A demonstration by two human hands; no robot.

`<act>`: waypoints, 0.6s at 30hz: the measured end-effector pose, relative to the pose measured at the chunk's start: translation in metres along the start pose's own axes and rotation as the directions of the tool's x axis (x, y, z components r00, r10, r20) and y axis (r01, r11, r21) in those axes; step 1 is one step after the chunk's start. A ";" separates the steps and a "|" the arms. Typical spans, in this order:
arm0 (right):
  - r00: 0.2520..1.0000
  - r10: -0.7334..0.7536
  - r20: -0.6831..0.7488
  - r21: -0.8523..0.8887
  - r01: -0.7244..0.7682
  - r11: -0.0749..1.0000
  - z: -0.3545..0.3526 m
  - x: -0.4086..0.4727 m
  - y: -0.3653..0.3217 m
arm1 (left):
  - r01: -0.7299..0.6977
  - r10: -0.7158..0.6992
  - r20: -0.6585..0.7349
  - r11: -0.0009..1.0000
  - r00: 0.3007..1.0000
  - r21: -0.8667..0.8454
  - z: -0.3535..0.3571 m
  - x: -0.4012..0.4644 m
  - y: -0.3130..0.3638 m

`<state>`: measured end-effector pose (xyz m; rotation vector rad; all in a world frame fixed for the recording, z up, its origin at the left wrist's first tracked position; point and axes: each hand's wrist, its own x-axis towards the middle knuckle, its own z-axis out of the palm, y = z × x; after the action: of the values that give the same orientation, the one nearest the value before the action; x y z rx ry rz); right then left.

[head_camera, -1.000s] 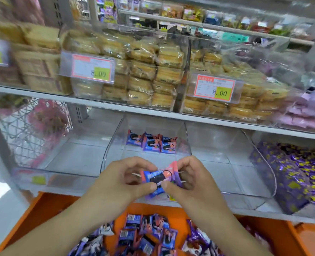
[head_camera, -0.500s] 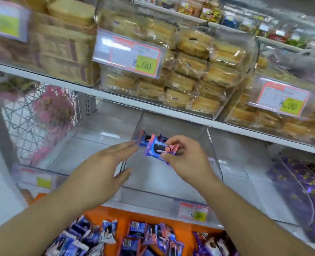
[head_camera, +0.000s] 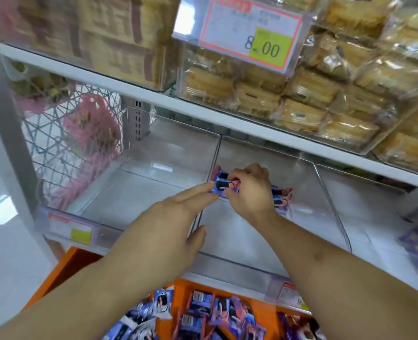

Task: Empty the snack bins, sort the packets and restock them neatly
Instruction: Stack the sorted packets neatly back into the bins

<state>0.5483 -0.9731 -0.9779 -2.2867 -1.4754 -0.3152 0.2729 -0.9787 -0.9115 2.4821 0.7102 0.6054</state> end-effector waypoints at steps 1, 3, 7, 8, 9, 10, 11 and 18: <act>1.000 0.004 -0.004 -0.006 -0.004 1.000 0.000 0.001 0.000 | 0.004 -0.004 0.002 1.000 1.000 -0.002 0.001 0.000 0.000; 1.000 0.008 -0.004 -0.021 -0.008 1.000 0.001 0.003 -0.001 | 0.005 -0.005 0.000 1.000 1.000 -0.003 0.001 0.000 -0.001; 1.000 0.013 -0.004 -0.045 -0.013 0.999 0.003 -0.002 -0.004 | 0.001 -0.001 -0.006 1.000 1.000 -0.017 0.002 -0.001 -0.001; 1.000 0.018 0.001 -0.043 -0.018 0.999 0.001 -0.004 -0.004 | -0.003 0.003 -0.006 1.000 1.000 -0.019 0.002 -0.001 -0.001; 1.000 0.028 0.015 -0.040 -0.027 0.999 -0.003 -0.006 -0.005 | -0.006 0.006 -0.006 1.000 1.000 -0.020 0.002 -0.001 0.000; 0.999 0.034 0.025 -0.035 -0.033 0.999 -0.008 -0.010 -0.006 | -0.011 0.010 -0.006 1.000 1.000 -0.024 0.002 -0.002 0.000; 0.999 0.037 0.026 -0.017 -0.037 0.999 -0.014 -0.015 -0.007 | -0.020 0.020 -0.010 0.999 1.000 -0.030 0.002 -0.003 0.000; 0.999 -0.036 0.016 0.296 0.030 0.955 -0.110 -0.119 -0.031 | -0.094 0.092 -0.081 0.995 0.992 -0.029 -0.018 -0.021 0.027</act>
<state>0.4729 -1.1082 -0.9195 -2.0341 -1.4623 -0.0715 0.2569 -1.0049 -0.8878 2.4831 0.6113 0.7480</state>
